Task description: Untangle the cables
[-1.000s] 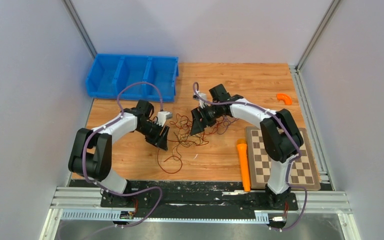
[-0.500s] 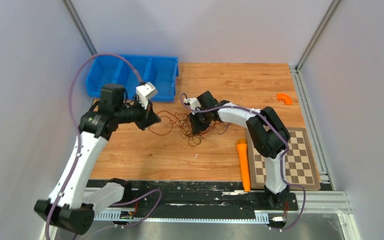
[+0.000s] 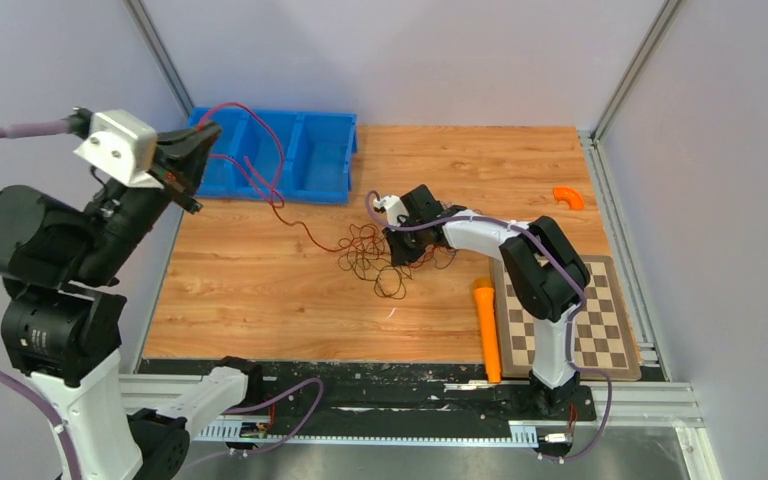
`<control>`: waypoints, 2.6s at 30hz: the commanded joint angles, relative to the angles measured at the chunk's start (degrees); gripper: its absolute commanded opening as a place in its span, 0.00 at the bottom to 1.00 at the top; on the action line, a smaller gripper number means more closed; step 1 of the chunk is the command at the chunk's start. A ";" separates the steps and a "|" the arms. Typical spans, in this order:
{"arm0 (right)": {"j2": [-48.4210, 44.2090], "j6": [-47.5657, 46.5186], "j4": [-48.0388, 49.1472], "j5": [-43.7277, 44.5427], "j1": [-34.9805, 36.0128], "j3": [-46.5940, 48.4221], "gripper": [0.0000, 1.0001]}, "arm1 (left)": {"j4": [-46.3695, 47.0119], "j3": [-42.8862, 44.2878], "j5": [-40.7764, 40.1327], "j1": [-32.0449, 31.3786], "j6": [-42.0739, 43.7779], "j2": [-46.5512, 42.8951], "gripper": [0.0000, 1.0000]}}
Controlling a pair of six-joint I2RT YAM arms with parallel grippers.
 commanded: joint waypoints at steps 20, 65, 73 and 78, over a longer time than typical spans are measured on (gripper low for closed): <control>-7.13 -2.67 -15.49 -7.23 -4.63 2.11 0.79 | 21.45 -1.96 -23.65 14.60 0.85 18.81 0.00; -11.88 -3.09 -24.92 -19.97 -16.38 6.90 1.00 | 19.12 10.55 -3.82 19.88 -1.75 60.48 0.94; -16.80 -3.33 -25.04 -21.99 -17.19 4.01 1.00 | -3.61 -0.55 26.41 18.57 10.72 44.13 1.00; -18.87 -1.53 -24.78 -24.58 -18.70 0.58 0.97 | -5.63 -19.82 27.13 8.69 14.81 32.62 1.00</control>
